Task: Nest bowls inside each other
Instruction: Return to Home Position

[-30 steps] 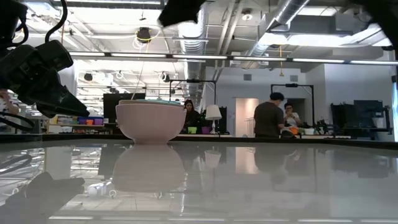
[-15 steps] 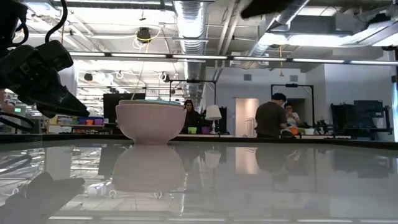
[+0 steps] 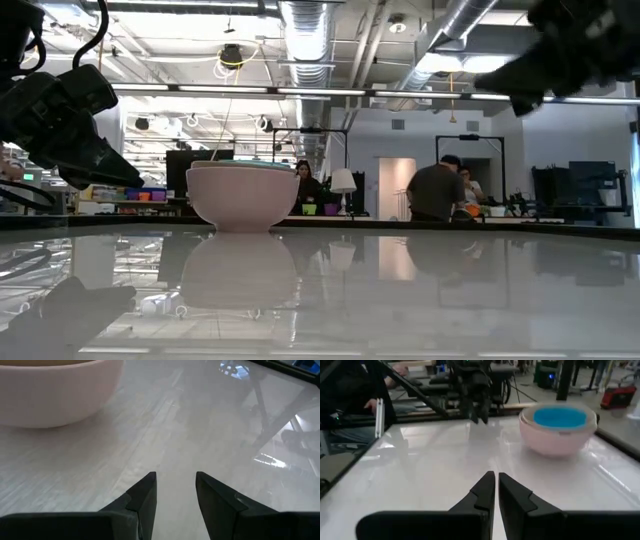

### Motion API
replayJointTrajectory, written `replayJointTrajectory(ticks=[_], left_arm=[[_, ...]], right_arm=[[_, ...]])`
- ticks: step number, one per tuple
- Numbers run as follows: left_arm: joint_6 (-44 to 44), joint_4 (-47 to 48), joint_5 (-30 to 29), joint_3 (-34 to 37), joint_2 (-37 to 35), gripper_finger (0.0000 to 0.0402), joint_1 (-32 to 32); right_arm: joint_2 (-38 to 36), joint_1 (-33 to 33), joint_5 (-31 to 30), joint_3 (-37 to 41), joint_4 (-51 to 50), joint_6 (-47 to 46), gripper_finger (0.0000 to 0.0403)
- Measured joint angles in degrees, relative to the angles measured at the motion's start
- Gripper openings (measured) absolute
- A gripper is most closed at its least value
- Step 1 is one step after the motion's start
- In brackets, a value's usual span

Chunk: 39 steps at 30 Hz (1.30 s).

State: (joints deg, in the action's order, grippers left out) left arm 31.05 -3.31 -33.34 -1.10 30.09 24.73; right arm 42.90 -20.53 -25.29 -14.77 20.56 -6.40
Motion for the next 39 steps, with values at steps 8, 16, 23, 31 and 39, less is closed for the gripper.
replayJointTrajectory(ticks=[8,16,23,31,39], left_arm=[[0.0,0.0,0.0,0.0,0.0,0.0125,0.0],[0.0,0.0,0.0,0.0,0.0,0.0125,0.0],[0.0,0.0,0.0,0.0,0.0,0.0125,0.0],[0.0,0.0,0.0,0.0,0.0,0.0125,0.0],[0.0,0.0,0.0,0.0,0.0,0.0125,0.0]], right_arm=[[-10.7,2.0,7.5,11.2,3.5,-2.4,0.0053],[-15.6,8.0,13.4,14.3,2.2,-2.4,0.0053],[-15.6,10.2,13.4,14.3,-3.5,-3.6,0.0053],[-15.5,10.2,13.4,14.3,-10.2,-3.7,0.0053],[-15.5,10.2,13.4,14.4,-14.0,-3.7,0.0053]])
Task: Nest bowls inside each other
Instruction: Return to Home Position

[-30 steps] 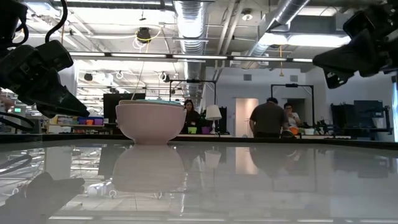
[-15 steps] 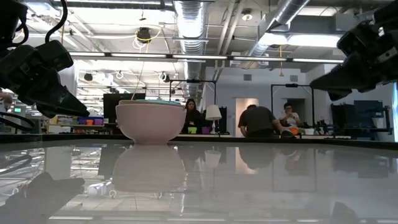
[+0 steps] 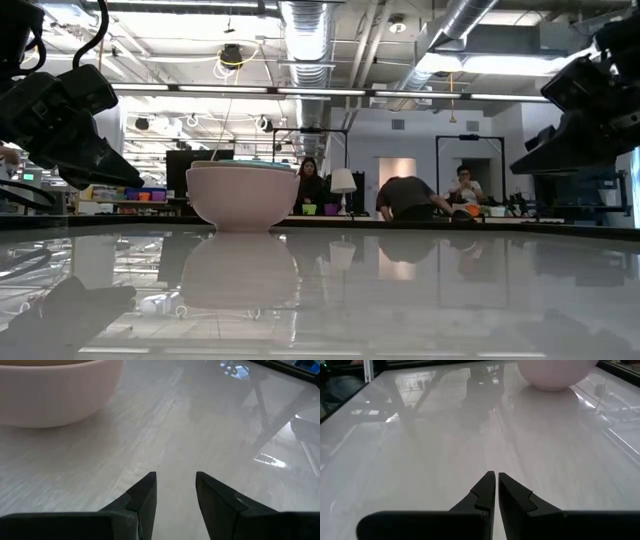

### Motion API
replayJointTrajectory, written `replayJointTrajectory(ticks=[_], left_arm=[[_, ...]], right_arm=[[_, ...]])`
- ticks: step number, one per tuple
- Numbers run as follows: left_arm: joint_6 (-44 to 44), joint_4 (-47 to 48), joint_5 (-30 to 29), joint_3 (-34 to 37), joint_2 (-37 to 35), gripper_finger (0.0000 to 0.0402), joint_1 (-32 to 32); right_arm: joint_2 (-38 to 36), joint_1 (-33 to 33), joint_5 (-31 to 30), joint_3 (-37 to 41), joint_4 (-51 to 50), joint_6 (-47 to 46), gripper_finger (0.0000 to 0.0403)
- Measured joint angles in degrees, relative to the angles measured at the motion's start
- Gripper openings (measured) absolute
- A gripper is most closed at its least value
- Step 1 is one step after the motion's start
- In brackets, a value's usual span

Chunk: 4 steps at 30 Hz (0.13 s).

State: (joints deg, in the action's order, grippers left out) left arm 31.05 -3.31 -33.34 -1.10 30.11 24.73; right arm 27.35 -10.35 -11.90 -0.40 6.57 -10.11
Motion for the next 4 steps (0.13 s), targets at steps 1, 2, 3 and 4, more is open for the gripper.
replayJointTrajectory(ticks=[1,2,3,4], left_arm=[[0.0,0.0,0.0,0.0,0.0,0.0125,0.0],[0.0,0.0,0.0,0.0,0.0,0.0125,0.0],[0.0,0.0,0.0,0.0,0.0,0.0125,0.0],[0.0,0.0,0.0,0.0,0.0,0.0125,0.0]], right_arm=[[0.0,0.0,0.0,0.0,-0.4,0.0,0.0053],[0.0,0.0,0.0,0.0,-0.6,0.0,0.0053],[0.0,0.0,0.0,0.0,-0.8,0.0,0.0053],[0.0,0.0,0.0,0.0,-0.9,0.0,0.0053]])
